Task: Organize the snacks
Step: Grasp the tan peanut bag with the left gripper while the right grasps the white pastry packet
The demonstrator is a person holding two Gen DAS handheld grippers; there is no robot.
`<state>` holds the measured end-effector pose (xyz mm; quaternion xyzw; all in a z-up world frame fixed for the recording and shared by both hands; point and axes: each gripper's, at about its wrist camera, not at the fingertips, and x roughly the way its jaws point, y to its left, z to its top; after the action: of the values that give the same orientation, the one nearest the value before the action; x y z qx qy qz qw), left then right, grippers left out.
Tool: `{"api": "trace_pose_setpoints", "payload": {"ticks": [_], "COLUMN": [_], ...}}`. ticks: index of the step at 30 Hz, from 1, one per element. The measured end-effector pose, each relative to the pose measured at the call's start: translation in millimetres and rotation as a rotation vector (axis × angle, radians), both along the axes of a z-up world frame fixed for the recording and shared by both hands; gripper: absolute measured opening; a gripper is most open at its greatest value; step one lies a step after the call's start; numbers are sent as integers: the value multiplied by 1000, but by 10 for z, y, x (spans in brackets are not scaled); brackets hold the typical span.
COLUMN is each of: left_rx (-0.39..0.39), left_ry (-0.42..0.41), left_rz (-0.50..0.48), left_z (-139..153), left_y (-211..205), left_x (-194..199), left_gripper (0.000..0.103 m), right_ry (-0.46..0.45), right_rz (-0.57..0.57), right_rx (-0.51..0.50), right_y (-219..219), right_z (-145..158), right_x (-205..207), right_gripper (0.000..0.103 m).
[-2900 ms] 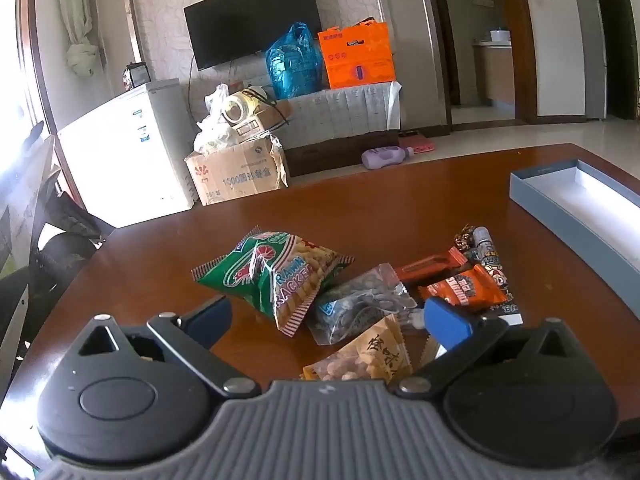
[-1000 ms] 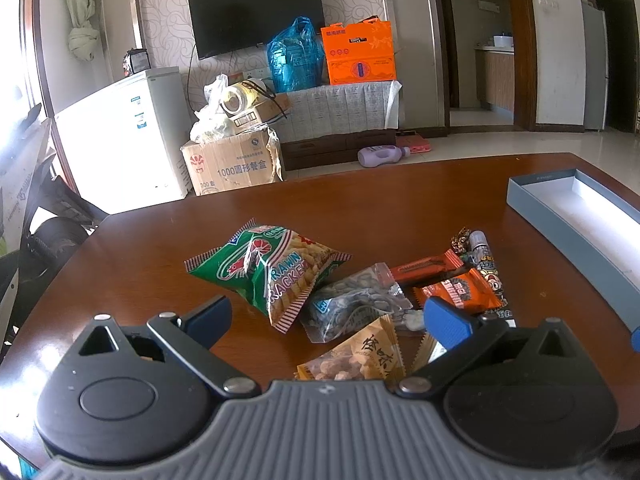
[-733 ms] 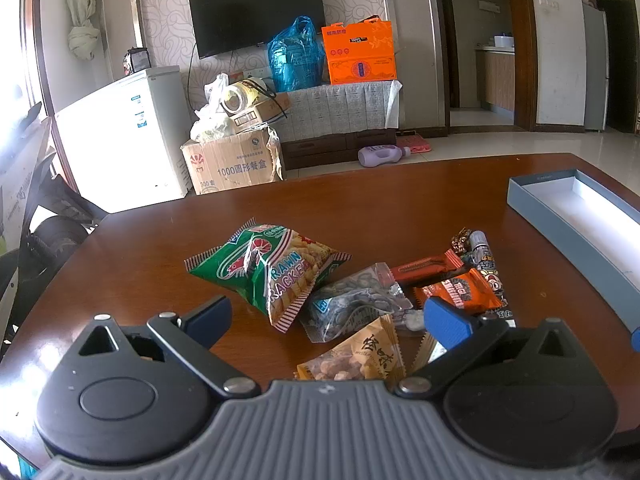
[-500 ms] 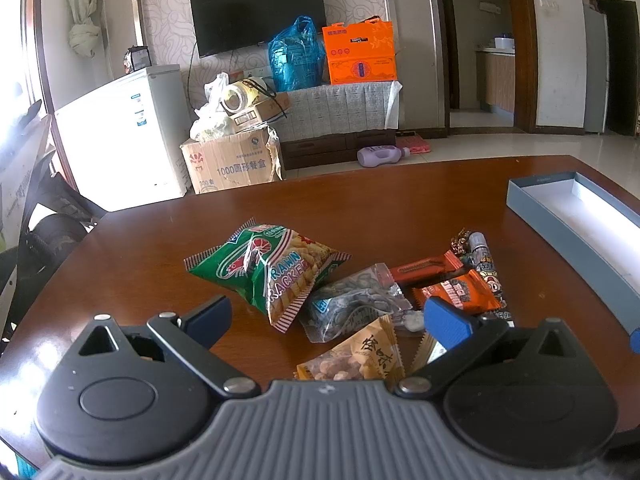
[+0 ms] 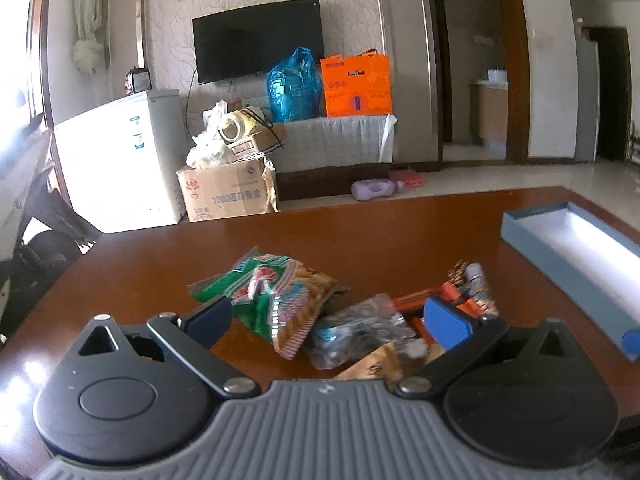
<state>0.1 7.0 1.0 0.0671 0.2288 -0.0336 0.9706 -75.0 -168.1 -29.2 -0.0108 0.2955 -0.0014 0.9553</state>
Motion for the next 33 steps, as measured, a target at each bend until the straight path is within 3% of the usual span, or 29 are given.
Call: {"api": "trace_pose_setpoints", "payload": {"ticks": [7, 10, 14, 21, 24, 33], "left_rx": [-91, -50, 15, -25, -51, -27], "left_ry": [51, 45, 31, 62, 66, 68], "left_rz": [-4, 16, -39, -139, -149, -123], "left_z": [60, 69, 29, -177, -256, -452], "left_y": [288, 417, 456, 519, 538, 566], "left_x": [-49, -124, -278, -379, -319, -170], "left_gripper": [103, 103, 103, 102, 102, 99], "right_ry": [-19, -37, -49, -51, -48, -36], "right_rz": [41, 75, 139, 198, 219, 286], "right_rx": [-47, -62, -88, -99, -115, -140], "right_y": [57, 74, 99, 133, 138, 196], "right_z": [5, 10, 2, -76, -103, -210], "right_x": [25, 34, 79, 167, 201, 310], "right_gripper": [103, 103, 103, 102, 102, 102]}}
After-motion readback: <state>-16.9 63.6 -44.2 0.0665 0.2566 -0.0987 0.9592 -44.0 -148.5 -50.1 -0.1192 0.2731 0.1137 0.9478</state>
